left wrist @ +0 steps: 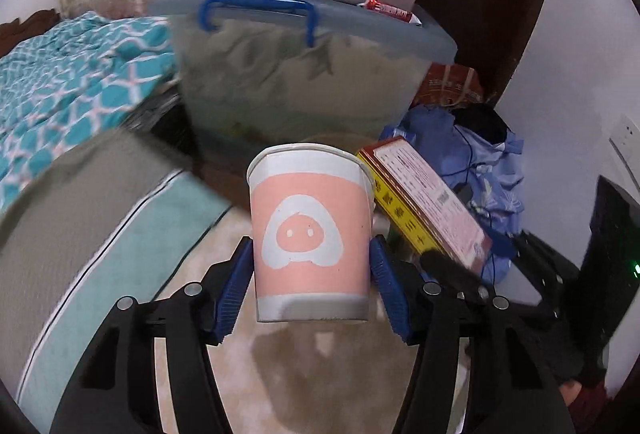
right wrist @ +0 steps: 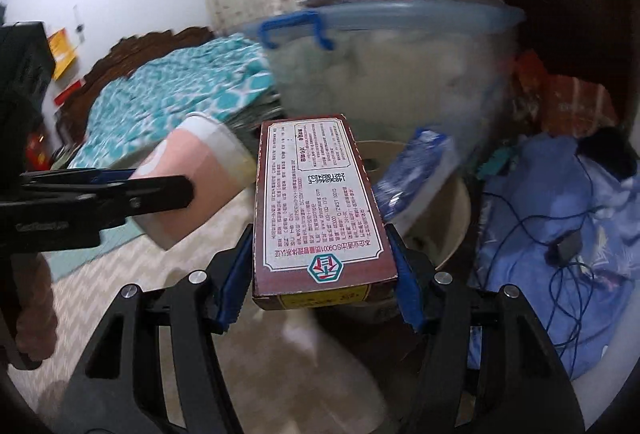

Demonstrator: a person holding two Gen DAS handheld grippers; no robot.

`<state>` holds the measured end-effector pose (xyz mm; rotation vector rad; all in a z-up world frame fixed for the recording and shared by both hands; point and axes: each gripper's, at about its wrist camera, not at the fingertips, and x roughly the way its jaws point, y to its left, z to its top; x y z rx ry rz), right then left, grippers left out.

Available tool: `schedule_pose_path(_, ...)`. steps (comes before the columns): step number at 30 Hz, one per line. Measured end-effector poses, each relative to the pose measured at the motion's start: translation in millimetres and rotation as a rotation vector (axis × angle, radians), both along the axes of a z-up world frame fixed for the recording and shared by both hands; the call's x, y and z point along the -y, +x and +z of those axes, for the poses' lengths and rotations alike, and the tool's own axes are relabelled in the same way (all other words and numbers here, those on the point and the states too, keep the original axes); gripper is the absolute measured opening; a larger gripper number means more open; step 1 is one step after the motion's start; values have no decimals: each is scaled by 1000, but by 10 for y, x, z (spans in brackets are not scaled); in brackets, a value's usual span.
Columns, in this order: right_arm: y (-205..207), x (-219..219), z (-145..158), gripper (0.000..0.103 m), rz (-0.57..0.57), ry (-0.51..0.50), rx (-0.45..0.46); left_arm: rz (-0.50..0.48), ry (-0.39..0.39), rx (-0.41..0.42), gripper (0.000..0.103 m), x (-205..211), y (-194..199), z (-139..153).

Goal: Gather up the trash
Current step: 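Carry the cup and box over the beige bin with both tools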

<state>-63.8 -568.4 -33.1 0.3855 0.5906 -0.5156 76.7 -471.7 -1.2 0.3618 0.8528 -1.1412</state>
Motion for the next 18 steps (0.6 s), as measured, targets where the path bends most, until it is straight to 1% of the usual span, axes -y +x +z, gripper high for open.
schedule_pose_path(5,58,384,16,63,-48,-6,-7,-1,30,-48,56,454,127,-200)
schedule_pose_path(8,150,549,24,63,-48,-21,-28,-4,40,-58,56,588,173,-289)
schedule_pose_path(11,196,588,9,63,-47,-34,-41,-1,40,-76,56,674,233,-362)
schedule_pose_path(18,277,655,-100,63,-47,-7,-43,1,45,-95,56,799,310,-468)
